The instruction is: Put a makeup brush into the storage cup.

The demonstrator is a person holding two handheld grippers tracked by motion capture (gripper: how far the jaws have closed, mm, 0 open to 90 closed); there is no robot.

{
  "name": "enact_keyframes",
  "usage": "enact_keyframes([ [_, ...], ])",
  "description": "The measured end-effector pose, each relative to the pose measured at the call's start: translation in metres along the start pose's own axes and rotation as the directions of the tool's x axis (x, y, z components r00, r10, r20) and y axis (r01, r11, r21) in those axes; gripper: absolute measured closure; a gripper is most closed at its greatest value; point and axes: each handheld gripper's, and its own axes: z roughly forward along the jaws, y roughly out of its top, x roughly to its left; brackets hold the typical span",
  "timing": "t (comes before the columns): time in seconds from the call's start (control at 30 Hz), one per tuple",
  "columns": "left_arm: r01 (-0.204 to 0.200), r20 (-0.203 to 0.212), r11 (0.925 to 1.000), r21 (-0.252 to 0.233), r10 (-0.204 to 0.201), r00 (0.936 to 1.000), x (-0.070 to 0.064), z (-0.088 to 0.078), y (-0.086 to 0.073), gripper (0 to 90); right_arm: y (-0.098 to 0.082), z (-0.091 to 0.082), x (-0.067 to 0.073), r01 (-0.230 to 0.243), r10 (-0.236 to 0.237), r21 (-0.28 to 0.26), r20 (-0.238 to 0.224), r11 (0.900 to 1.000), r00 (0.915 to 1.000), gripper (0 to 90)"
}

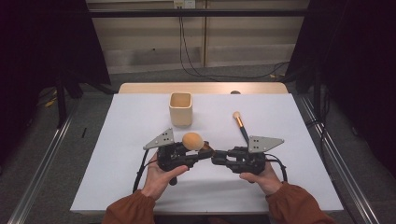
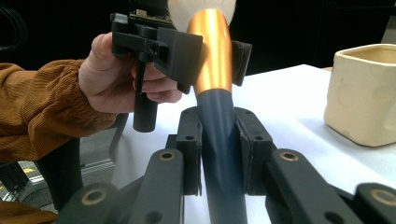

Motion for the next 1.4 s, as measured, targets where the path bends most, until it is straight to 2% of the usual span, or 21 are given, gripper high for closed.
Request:
enact_keyframes([
  [0.43, -0.022, -0.015, 0.9993, 0.029, 0.023, 0.9996, -0.005, 0.002, 0.005, 65.8, 0.0, 0.002, -0.001, -0.017, 0.016, 0.019, 0.012, 1.0, 0.9998, 70.4],
  [0.57, -0.028, -0.022, 0.9989, 0.037, 0.028, 0.9993, -0.006, 0.001, 0.006, 66.2, 0.0, 0.002, -0.001, -0.015, 0.015, 0.025, 0.019, 1.0, 0.9997, 64.2],
  [0.63, -0.022, -0.025, 0.9991, 0.036, 0.023, 0.9994, -0.005, 0.0, 0.006, 66.3, 0.0, 0.003, 0.0, -0.014, 0.013, 0.023, 0.022, 1.0, 0.9997, 63.8],
  [0.87, -0.02, -0.031, 0.999, 0.041, 0.021, 0.9993, -0.005, -0.001, 0.007, 66.3, 0.001, 0.003, -0.001, -0.025, 0.024, 0.027, 0.034, 0.999, 0.9991, 50.2],
  [1.2, -0.003, -0.068, 0.9986, 0.052, 0.006, 0.9977, 0.002, -0.009, 0.009, 66.3, 0.001, 0.0, -0.002, -0.043, 0.041, 0.043, 0.06, 0.998, 0.9974, 32.0],
  [1.27, 0.001, -0.078, 0.9983, 0.059, 0.004, 0.9969, 0.003, -0.011, 0.01, 66.4, 0.001, 0.0, -0.003, -0.059, 0.055, 0.058, 0.068, 0.997, 0.9962, 24.7],
  [1.4, 0.004, -0.09, 0.9977, 0.068, 0.002, 0.996, 0.005, -0.013, 0.011, 66.4, 0.001, 0.0, -0.004, -0.079, 0.072, 0.083, 0.089, 0.993, 0.9934, 16.8],
])
